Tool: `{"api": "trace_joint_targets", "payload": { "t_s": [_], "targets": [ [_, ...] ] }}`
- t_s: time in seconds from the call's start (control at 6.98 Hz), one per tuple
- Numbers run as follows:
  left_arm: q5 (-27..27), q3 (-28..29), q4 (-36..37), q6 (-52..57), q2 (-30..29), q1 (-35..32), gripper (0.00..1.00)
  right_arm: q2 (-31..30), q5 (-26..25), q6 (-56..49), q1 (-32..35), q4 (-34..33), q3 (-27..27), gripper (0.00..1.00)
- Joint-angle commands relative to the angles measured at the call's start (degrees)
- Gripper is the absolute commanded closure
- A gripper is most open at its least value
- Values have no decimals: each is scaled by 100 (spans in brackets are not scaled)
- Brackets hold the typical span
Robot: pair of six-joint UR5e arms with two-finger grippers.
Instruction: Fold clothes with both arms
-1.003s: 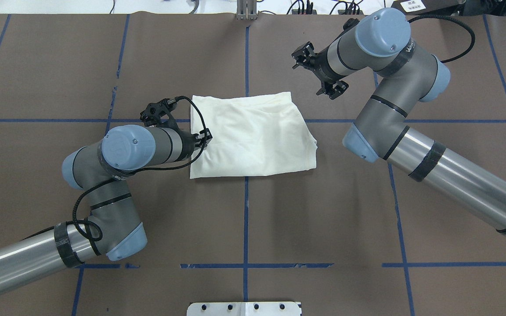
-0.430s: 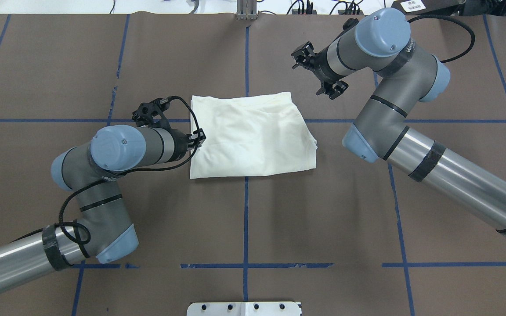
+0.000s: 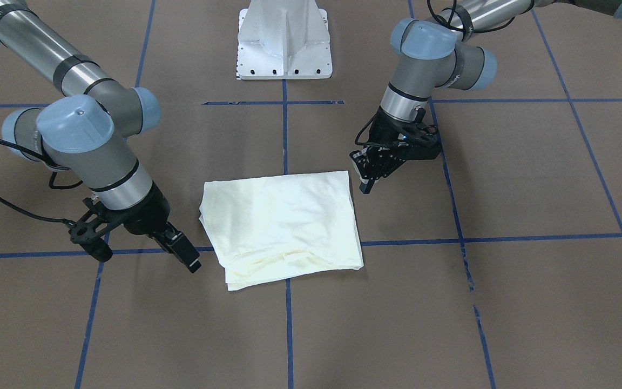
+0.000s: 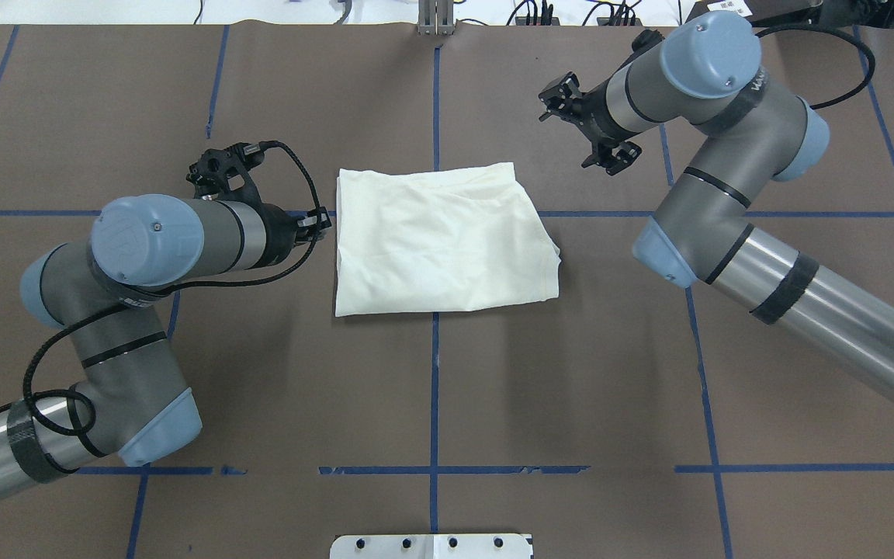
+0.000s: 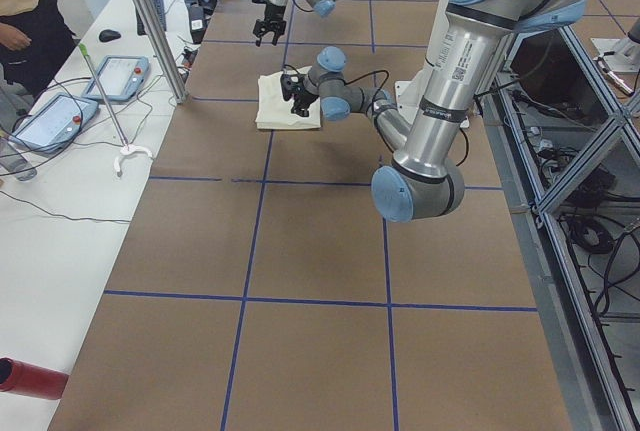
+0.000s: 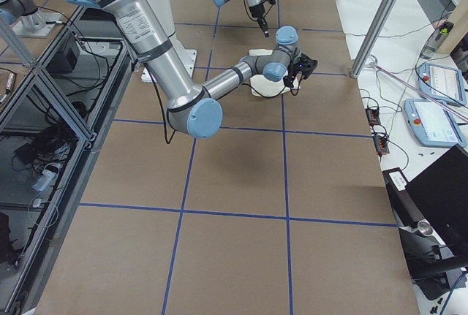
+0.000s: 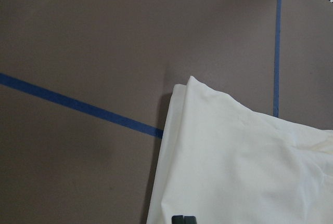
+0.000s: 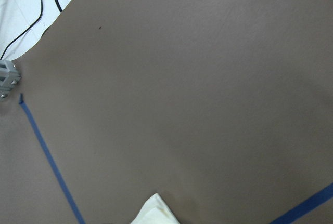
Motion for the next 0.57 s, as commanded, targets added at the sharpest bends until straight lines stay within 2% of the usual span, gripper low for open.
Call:
{"api": "trace_joint_targets", "payload": {
  "t_s": [0.0, 0.29, 0.43],
  "targets": [
    [-954, -442, 68, 1274, 697, -802, 100, -956, 182, -1546, 389, -7, 541, 0],
    [-2143, -533, 68, 3180, 1410, -2147, 100, -1502, 1345, -2795, 1527, -7, 613, 0],
    [-2627, -498, 59, 4078, 1726, -2745, 100, -2028, 1639, -3882, 2038, -7, 665, 0]
  ]
}}
